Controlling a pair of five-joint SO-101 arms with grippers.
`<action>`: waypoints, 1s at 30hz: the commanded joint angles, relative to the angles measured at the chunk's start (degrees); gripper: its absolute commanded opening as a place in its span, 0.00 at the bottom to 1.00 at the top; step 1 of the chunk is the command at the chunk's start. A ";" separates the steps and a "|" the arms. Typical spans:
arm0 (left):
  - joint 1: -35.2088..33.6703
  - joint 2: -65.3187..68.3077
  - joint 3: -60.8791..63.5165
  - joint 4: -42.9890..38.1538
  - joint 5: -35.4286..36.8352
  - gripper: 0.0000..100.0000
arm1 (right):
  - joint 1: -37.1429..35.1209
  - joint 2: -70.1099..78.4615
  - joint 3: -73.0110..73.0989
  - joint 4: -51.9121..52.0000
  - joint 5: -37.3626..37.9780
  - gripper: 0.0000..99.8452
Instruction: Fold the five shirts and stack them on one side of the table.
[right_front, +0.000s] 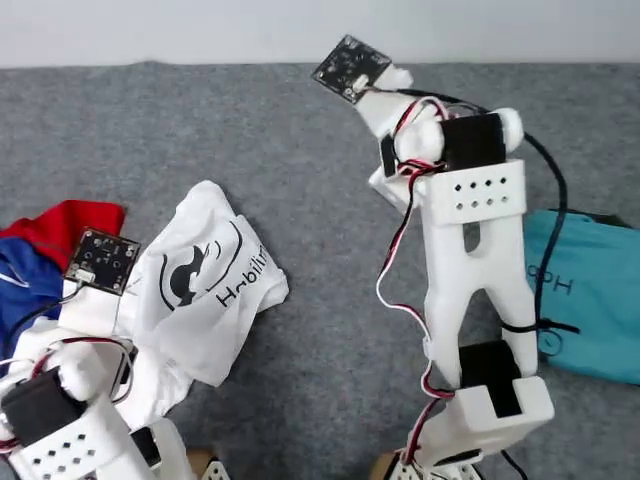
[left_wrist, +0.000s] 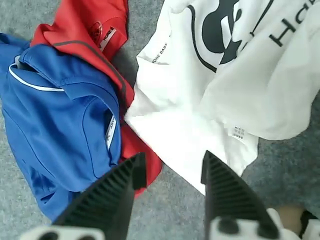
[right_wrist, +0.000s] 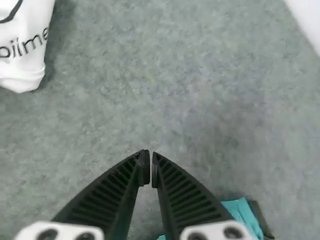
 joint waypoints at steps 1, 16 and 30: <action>-0.35 -0.62 -0.22 -1.49 1.76 0.18 | -4.00 -2.86 2.02 2.24 -0.18 0.01; -24.44 -0.53 5.14 -11.87 6.51 0.19 | -20.44 4.35 15.47 1.27 -10.90 0.04; -34.37 -0.79 9.80 -13.36 -1.85 0.19 | -32.66 18.86 15.38 -12.53 -18.73 0.21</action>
